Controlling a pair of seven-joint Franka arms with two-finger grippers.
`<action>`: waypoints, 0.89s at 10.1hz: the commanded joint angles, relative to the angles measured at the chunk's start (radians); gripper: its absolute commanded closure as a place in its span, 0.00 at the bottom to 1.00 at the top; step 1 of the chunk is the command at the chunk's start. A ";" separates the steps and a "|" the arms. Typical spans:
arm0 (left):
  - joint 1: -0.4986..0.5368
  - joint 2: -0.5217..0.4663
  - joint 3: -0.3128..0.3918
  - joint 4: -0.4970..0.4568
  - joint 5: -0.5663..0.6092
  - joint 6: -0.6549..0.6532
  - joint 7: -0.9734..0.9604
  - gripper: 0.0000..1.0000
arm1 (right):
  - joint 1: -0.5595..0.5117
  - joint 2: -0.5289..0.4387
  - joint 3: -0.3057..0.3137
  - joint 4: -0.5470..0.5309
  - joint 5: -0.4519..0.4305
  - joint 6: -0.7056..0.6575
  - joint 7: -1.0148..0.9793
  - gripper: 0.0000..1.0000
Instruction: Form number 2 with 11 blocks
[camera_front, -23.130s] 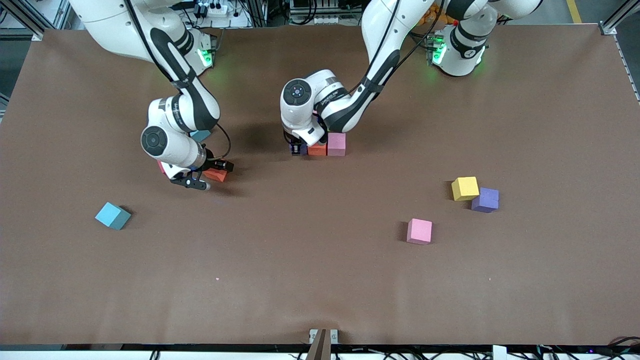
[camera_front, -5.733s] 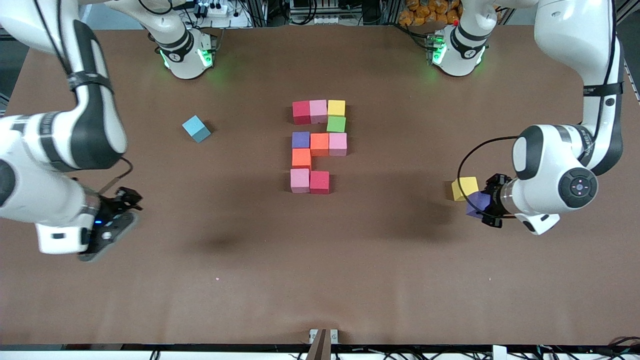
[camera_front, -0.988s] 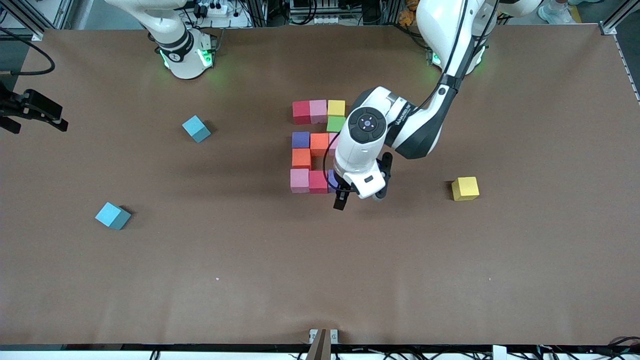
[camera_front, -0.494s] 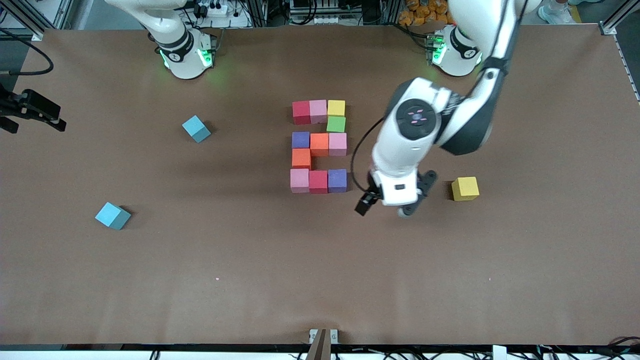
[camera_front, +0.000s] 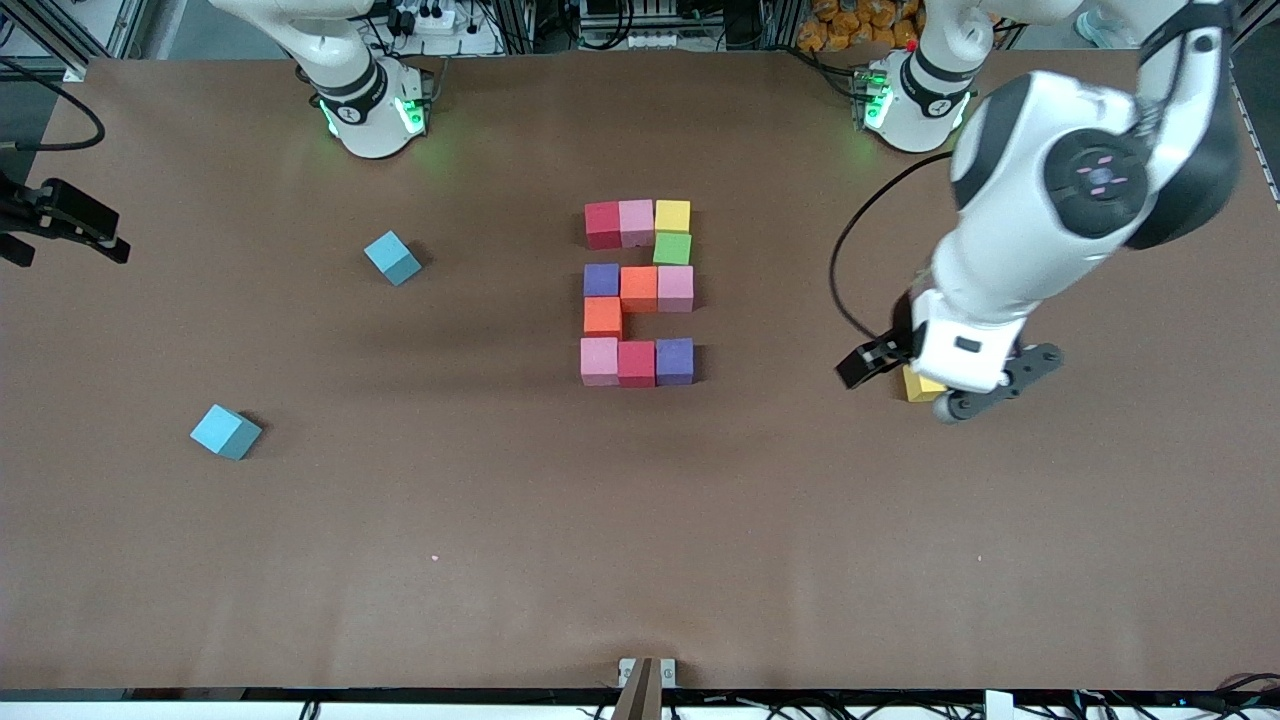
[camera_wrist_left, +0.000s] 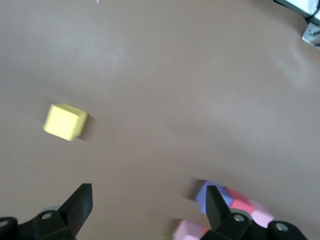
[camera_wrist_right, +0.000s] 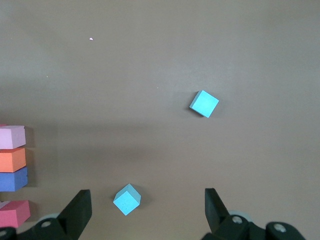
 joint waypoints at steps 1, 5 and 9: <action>0.062 -0.098 -0.014 -0.051 0.019 -0.081 0.213 0.00 | -0.016 0.002 0.013 0.014 -0.008 -0.009 -0.002 0.00; 0.328 -0.297 -0.162 -0.211 0.022 -0.113 0.415 0.00 | -0.011 -0.004 0.019 0.014 -0.007 -0.012 -0.002 0.00; 0.479 -0.419 -0.324 -0.241 0.103 -0.148 0.487 0.00 | -0.004 -0.012 0.017 0.011 -0.007 -0.018 -0.011 0.00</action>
